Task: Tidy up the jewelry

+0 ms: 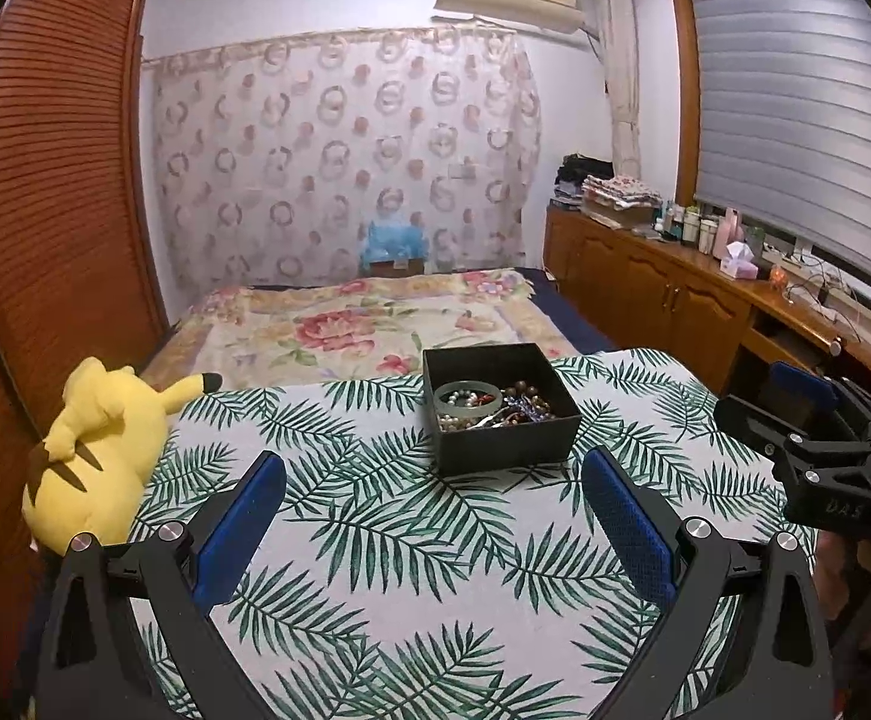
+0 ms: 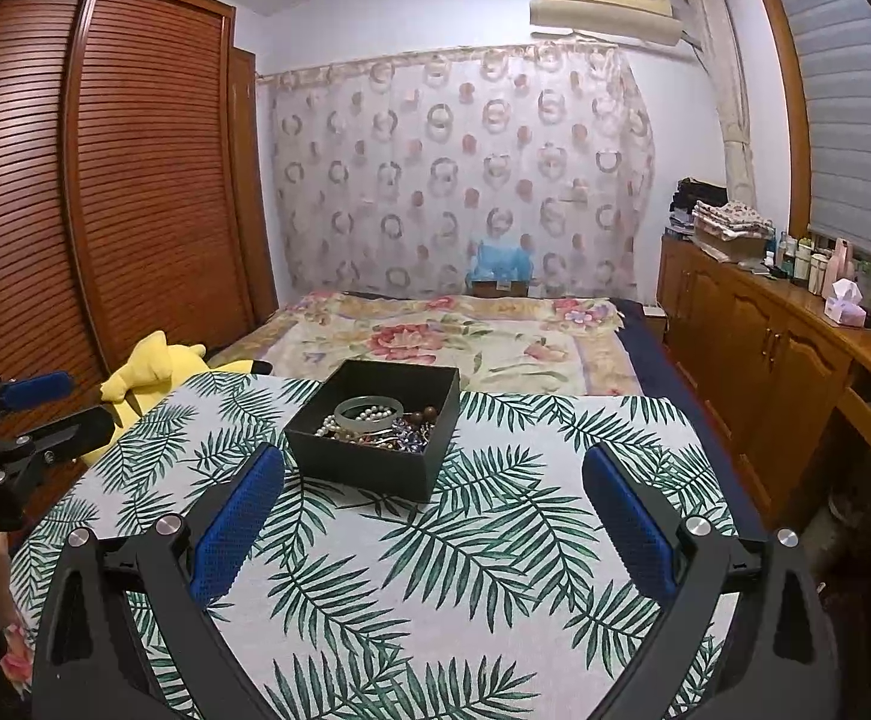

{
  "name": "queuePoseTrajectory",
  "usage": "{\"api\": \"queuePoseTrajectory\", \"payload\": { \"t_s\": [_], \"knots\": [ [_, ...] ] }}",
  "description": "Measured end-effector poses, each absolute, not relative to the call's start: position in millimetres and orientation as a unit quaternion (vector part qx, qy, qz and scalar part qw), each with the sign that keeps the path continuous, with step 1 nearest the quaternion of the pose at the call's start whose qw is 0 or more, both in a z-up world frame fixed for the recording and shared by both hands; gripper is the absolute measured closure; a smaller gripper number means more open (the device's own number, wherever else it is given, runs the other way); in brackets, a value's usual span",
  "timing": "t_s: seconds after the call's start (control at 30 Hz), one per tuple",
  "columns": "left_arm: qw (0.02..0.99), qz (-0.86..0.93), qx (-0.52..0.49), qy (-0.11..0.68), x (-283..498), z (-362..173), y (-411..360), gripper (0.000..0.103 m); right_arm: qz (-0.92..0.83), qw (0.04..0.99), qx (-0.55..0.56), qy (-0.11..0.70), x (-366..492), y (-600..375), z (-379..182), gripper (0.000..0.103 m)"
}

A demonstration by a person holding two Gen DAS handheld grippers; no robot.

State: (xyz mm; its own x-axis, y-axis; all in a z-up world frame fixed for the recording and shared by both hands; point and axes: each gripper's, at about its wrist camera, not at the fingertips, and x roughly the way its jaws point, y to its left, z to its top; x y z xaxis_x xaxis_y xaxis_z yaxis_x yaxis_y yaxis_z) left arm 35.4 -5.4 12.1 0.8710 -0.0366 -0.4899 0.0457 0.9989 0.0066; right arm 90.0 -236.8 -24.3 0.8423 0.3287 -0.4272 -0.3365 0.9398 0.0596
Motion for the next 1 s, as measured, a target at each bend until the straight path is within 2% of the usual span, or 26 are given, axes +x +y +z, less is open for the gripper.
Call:
{"api": "queuePoseTrajectory", "payload": {
  "t_s": [1.0],
  "knots": [
    [0.967,-0.022,0.005,0.254,34.5,12.2,-7.6,0.008,0.173,0.960,-0.009,0.222,89.9,-237.8,-26.4,0.003]
  ]
}}
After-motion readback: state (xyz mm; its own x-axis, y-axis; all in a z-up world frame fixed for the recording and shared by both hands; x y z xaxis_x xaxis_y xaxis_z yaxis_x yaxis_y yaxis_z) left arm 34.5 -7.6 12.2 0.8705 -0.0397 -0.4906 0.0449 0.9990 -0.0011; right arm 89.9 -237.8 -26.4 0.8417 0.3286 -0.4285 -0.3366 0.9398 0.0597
